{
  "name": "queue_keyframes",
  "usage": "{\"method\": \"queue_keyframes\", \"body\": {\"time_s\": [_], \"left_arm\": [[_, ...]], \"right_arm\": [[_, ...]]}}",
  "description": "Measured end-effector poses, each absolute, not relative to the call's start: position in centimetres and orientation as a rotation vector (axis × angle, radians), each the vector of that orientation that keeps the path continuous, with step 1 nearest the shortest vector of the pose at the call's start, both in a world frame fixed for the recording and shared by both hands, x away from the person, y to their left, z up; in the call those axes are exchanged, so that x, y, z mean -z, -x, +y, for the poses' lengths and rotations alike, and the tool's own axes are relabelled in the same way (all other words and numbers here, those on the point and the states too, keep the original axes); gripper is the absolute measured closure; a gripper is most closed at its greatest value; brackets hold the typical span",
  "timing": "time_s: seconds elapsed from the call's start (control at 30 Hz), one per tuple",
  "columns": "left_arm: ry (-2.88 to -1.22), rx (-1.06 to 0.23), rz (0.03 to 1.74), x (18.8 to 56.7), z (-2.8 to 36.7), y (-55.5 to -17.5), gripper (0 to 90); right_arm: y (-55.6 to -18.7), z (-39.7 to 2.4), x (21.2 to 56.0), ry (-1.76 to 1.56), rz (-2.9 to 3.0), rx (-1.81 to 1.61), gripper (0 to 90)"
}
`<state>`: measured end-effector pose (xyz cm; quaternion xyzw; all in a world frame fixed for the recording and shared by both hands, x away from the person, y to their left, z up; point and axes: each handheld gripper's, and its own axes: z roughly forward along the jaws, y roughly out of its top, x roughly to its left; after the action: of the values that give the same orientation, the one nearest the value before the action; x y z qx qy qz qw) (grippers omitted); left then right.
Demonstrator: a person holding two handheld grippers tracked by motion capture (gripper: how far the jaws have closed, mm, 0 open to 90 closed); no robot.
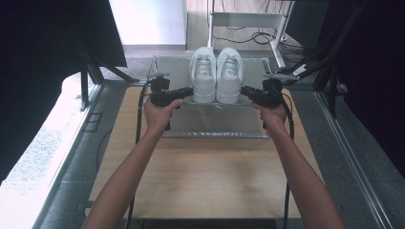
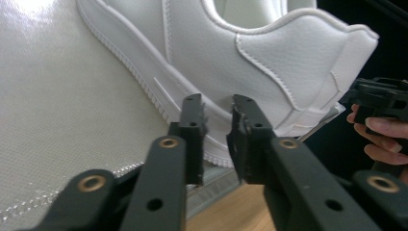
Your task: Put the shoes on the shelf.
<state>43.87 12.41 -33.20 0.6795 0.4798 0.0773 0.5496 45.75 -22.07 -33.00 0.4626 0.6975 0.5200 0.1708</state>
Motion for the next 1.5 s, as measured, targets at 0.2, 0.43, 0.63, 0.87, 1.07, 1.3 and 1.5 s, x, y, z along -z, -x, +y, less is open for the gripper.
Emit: {"method": "queue_keyframes", "body": {"time_s": [0.2,0.43,0.63,0.87,1.07,1.3,1.5], "left_arm": [[-1.616,-0.274,1.078,32.7,13.1,-42.4,60.0],[-1.652,-0.382,0.995,32.5,14.0,-38.8,54.9],[-1.665,-0.374,0.991,34.1,14.4,-36.5,51.8],[-1.606,-0.313,0.999,36.9,16.7,-32.5,46.9],[-1.606,-0.339,1.028,39.2,18.4,-29.7,47.0],[-1.607,-0.343,1.064,41.9,19.3,-27.7,47.0],[-1.649,-0.335,1.073,43.1,19.3,-27.6,46.6]], "right_arm": [[-44.1,-22.6,32.5,-1.266,1.933,-1.498,62.8],[-40.1,-23.7,32.4,-1.124,1.886,-1.49,59.4],[-37.6,-24.7,33.1,-1.079,1.885,-1.513,57.6],[-34.3,-25.7,35.1,-1.015,1.922,-1.514,53.1],[-32.1,-26.4,38.1,-1.022,1.975,-1.492,52.1],[-30.5,-27.0,41.2,-1.075,2.01,-1.471,51.4],[-29.8,-27.7,43.8,-1.163,1.993,-1.478,50.7]]}}
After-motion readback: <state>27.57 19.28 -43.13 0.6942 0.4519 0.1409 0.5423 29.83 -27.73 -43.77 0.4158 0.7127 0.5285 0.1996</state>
